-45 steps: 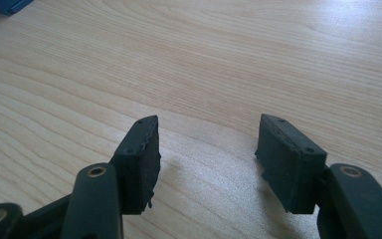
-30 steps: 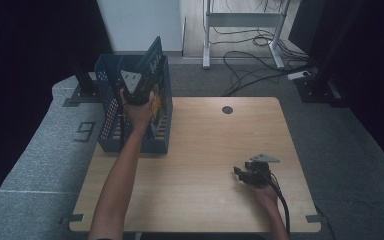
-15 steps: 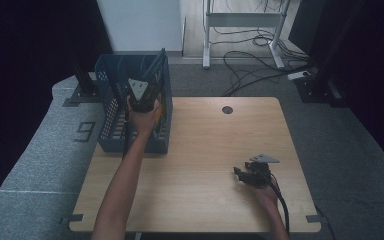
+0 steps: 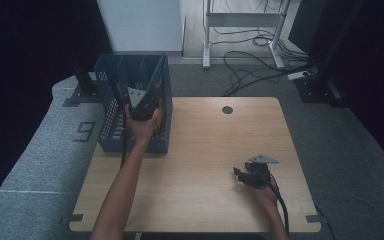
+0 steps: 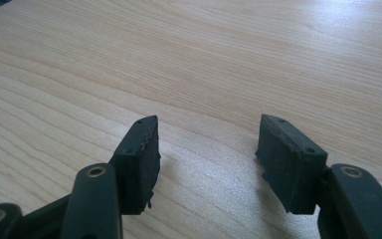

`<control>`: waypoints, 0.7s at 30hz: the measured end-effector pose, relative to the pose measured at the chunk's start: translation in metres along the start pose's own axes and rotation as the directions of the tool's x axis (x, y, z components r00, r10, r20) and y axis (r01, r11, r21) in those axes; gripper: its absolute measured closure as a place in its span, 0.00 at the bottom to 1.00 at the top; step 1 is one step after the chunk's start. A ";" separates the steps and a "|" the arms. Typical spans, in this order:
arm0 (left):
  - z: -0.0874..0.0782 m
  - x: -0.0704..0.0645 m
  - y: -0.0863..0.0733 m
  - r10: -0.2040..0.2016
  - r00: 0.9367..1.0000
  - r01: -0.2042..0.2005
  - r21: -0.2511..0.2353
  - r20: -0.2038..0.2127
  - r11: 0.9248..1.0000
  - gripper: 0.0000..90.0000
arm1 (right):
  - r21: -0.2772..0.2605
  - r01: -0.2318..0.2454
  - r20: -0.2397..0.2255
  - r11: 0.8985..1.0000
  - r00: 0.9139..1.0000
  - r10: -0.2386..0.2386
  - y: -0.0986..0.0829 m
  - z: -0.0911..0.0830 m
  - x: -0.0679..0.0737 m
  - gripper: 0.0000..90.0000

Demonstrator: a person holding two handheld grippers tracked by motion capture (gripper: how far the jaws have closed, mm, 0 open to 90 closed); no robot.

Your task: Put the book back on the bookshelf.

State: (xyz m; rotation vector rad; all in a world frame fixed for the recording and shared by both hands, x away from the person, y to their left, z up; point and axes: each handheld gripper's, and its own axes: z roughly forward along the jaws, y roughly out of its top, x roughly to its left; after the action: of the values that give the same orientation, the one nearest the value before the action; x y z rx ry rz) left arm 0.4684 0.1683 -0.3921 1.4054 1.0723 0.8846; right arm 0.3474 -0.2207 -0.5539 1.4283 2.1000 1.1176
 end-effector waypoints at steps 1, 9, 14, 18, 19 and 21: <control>0.000 -0.001 -0.001 0.005 1.000 -0.005 0.011 0.004 1.000 0.77 | 0.000 0.001 0.000 1.000 1.000 -0.001 0.000 0.000 0.000 0.45; -0.001 -0.006 -0.006 0.020 1.000 -0.021 0.048 0.018 0.999 0.58 | -0.002 -0.003 -0.004 1.000 1.000 0.003 0.000 0.000 -0.001 0.45; -0.003 -0.008 -0.005 0.031 0.999 -0.033 0.063 0.038 0.997 0.51 | -0.002 -0.001 -0.003 1.000 1.000 0.001 0.000 0.000 -0.001 0.45; -0.004 -0.006 -0.005 0.038 0.998 -0.041 0.085 0.047 0.995 0.46 | -0.001 0.001 -0.001 1.000 1.000 -0.001 0.000 0.000 0.000 0.45; -0.004 -0.005 -0.005 0.033 0.998 -0.037 0.088 0.048 0.995 0.45 | 0.000 0.000 0.000 1.000 1.000 0.000 0.000 0.000 0.000 0.45; -0.006 -0.003 -0.005 0.033 0.998 -0.037 0.088 0.048 0.995 0.45 | 0.001 0.003 0.002 1.000 1.000 -0.003 0.000 0.000 0.000 0.45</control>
State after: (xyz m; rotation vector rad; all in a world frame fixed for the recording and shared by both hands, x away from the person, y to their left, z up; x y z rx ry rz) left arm 0.4615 0.1669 -0.3964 1.5159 1.0659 0.8342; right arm 0.3473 -0.2203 -0.5539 1.4260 2.1004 1.1140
